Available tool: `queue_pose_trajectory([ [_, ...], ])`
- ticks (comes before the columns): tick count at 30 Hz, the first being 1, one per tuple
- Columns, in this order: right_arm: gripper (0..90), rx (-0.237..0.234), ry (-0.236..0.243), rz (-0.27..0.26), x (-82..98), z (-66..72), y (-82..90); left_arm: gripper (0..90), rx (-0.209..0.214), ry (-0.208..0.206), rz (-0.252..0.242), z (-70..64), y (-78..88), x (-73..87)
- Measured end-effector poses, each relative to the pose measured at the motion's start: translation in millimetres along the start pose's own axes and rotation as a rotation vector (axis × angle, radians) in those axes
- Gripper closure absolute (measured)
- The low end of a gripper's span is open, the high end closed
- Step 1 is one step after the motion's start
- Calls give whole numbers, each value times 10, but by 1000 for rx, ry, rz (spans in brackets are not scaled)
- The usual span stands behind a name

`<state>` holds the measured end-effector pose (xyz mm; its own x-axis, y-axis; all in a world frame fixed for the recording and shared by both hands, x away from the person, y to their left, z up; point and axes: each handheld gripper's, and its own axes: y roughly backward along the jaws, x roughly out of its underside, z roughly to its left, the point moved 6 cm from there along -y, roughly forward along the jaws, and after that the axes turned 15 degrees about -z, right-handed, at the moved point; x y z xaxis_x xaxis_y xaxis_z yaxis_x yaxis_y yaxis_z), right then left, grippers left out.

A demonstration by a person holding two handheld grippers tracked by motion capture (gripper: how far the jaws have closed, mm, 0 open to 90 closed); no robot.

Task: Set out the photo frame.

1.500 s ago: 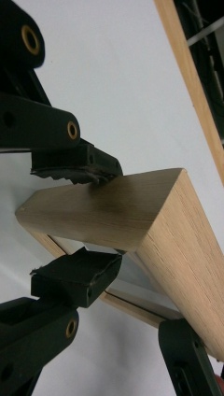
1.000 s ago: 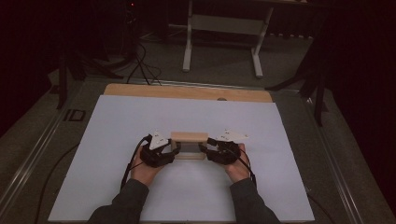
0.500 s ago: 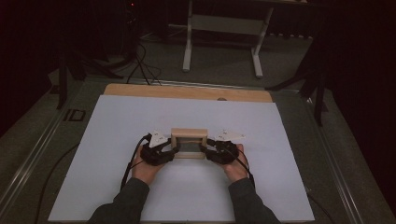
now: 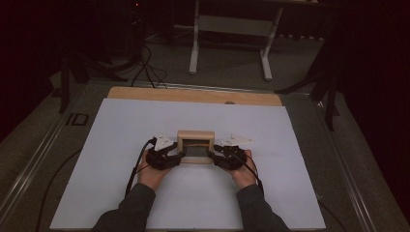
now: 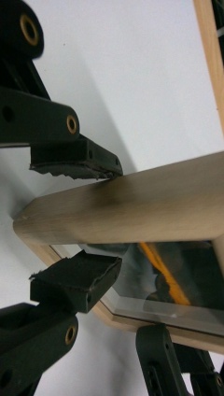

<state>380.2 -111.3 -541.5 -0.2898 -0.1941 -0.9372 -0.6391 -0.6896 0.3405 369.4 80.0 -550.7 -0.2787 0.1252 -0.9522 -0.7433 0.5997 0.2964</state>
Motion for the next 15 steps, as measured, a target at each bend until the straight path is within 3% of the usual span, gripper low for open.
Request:
queue_pose_trajectory([
  [15, 456, -16, -9, 0, -12, 20, 20, 438, -24, 26, -12, 43, 52, -38],
])
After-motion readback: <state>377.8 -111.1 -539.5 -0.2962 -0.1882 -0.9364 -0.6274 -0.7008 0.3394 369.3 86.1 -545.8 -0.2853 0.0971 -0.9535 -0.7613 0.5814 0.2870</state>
